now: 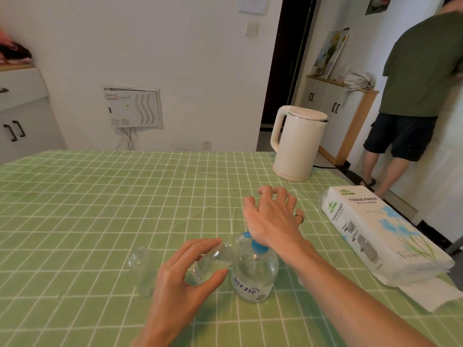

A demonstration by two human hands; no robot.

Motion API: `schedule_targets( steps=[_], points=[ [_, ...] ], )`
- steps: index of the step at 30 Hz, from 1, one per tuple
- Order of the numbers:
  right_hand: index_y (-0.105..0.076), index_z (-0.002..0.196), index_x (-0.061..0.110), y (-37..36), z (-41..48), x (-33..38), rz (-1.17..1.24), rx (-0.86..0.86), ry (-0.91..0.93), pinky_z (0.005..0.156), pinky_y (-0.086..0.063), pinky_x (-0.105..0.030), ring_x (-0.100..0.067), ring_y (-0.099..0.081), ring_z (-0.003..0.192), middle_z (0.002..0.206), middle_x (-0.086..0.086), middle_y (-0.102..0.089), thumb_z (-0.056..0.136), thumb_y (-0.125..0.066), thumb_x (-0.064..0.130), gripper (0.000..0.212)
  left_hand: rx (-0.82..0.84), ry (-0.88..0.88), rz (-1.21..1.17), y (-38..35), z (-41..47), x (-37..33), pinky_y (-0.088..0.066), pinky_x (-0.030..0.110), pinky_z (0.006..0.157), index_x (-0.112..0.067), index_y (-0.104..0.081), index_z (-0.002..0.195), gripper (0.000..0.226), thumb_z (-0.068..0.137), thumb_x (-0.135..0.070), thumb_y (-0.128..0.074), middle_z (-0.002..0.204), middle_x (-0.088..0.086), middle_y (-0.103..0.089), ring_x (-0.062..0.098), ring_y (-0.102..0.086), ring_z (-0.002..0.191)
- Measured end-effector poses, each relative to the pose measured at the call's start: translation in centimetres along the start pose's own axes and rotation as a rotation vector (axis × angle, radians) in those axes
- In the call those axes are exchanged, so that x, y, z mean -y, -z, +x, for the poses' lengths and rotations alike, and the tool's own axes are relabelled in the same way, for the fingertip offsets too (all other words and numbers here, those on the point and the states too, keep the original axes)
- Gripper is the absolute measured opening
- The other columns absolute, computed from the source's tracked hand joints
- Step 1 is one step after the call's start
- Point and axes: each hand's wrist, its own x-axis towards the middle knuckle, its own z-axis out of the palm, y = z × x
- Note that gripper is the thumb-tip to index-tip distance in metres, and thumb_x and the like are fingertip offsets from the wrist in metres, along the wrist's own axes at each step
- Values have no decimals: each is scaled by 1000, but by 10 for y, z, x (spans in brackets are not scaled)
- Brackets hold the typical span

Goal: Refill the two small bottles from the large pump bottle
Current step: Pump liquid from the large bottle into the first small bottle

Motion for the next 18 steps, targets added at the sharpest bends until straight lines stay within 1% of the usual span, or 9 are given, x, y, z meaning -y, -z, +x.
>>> schedule_targets(
  steps=[4,8,10,15,18],
  points=[
    [-35,155,21,4,1,4,-33,-54,41,129,-7,-64,-31,-7,159,169,-10,-18,109,-31,46,52,4,-8,9,0,0,0,-53,14,89,-35,-71,126,46,81,-39,-81,119,-21,-72,6,-71,108],
    [-37,152,22,2,1,2,15,10,-1,129,-9,-62,-29,-9,158,167,-9,-22,109,-31,44,49,-5,-7,9,0,1,0,-53,13,90,-40,-69,126,46,81,-39,-81,120,-21,-72,7,-71,109],
    [-37,154,22,0,2,1,-10,33,-5,129,-9,-62,-29,-9,158,167,-9,-22,109,-31,45,51,-4,3,10,0,1,0,-53,14,90,-42,-68,127,47,81,-39,-81,120,-22,-72,7,-71,110],
    [-36,156,22,-1,1,0,-30,41,-3,129,-8,-62,-30,-8,159,168,-8,-21,109,-30,47,54,5,0,7,0,1,-1,-53,14,91,-44,-67,128,49,81,-39,-80,121,-23,-72,6,-71,111],
    [-36,155,21,2,0,1,-24,25,1,129,-8,-62,-30,-8,159,168,-9,-21,109,-31,47,53,4,0,7,0,0,-1,-54,16,90,-41,-69,126,47,81,-39,-80,120,-22,-72,6,-71,110]
  ],
)
